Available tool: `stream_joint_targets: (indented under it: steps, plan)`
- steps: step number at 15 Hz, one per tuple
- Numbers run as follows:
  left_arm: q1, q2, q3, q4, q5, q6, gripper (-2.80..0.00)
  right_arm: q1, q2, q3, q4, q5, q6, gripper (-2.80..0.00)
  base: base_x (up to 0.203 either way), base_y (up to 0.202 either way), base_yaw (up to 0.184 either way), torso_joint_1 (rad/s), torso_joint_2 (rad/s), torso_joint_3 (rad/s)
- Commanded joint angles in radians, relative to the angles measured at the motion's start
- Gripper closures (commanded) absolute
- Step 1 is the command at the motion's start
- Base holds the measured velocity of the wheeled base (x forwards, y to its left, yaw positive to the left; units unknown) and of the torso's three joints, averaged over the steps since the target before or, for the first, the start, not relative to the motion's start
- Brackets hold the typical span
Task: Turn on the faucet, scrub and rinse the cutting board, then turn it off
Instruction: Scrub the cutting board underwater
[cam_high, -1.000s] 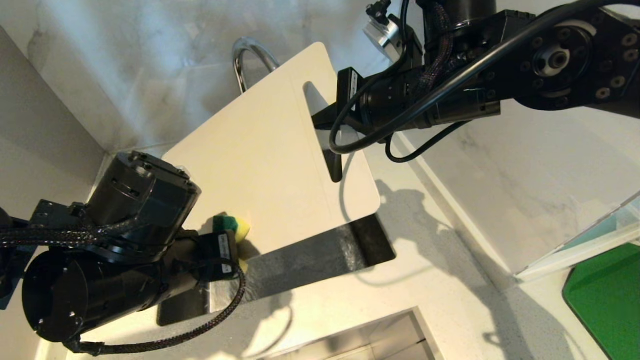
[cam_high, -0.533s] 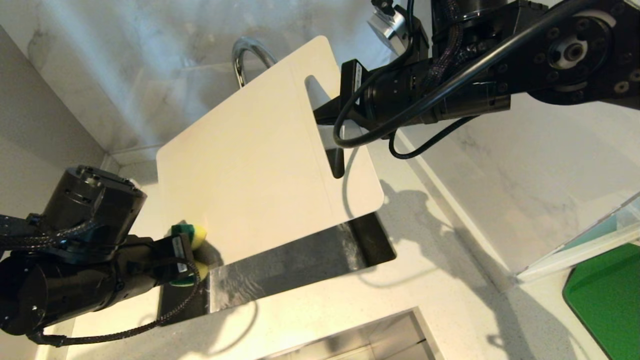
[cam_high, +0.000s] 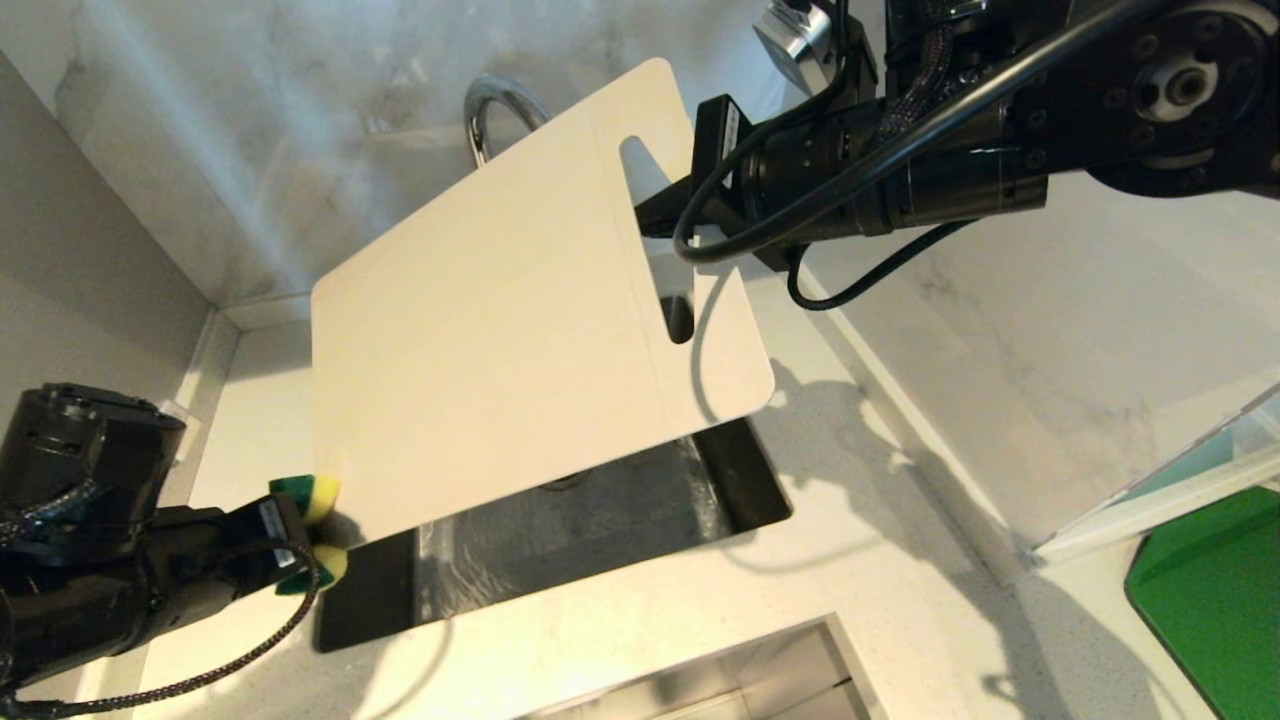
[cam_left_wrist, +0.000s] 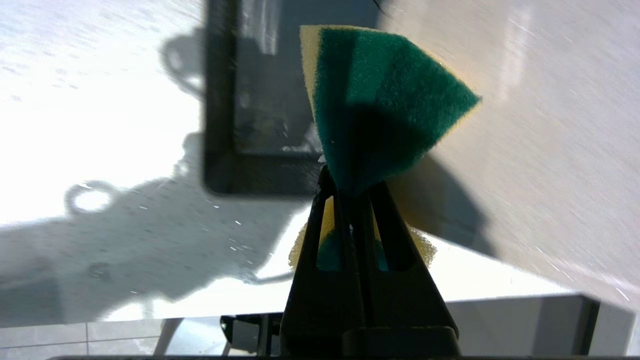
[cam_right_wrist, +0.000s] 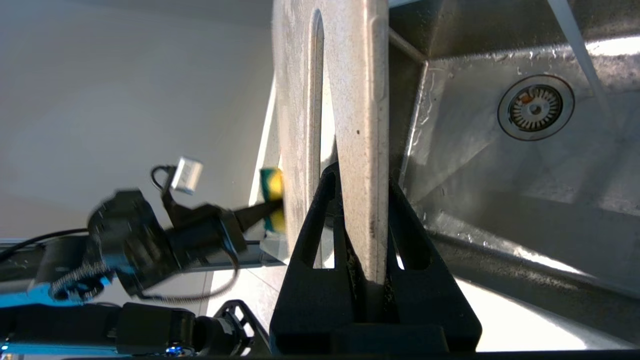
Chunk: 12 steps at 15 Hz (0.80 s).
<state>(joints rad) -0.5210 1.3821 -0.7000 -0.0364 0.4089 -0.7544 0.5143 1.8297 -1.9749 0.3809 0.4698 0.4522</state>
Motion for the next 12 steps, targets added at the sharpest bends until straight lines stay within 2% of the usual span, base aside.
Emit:
stream_joint_targets:
  steps: [1,4,6,10,12]
  plan:
    - [0.115,-0.069,0.009,0.001,-0.040,0.028,0.00,-0.001,-0.004,0.002,0.004,0.003,0.002,0.00,0.000,0.000,0.000,0.000,0.00,0.000]
    - [0.299,-0.134,0.007,0.002,-0.156,0.099,0.00,-0.005,-0.009,0.004,0.004,0.003,0.000,0.00,0.000,0.000,0.000,0.000,0.00,0.000]
    - [0.373,-0.169,-0.030,0.010,-0.212,0.154,0.00,-0.005,-0.009,0.004,0.004,0.003,0.000,0.00,0.000,0.000,0.000,0.000,0.00,0.000]
    - [0.375,-0.184,-0.229,0.146,-0.220,0.162,0.00,-0.005,-0.017,0.010,0.004,0.003,0.002,0.00,0.000,0.000,0.000,0.000,0.00,0.000]
    - [0.334,-0.174,-0.367,0.239,-0.221,0.160,0.00,-0.003,-0.017,0.008,0.004,0.003,0.002,0.00,0.000,0.000,0.000,0.000,0.00,0.000]
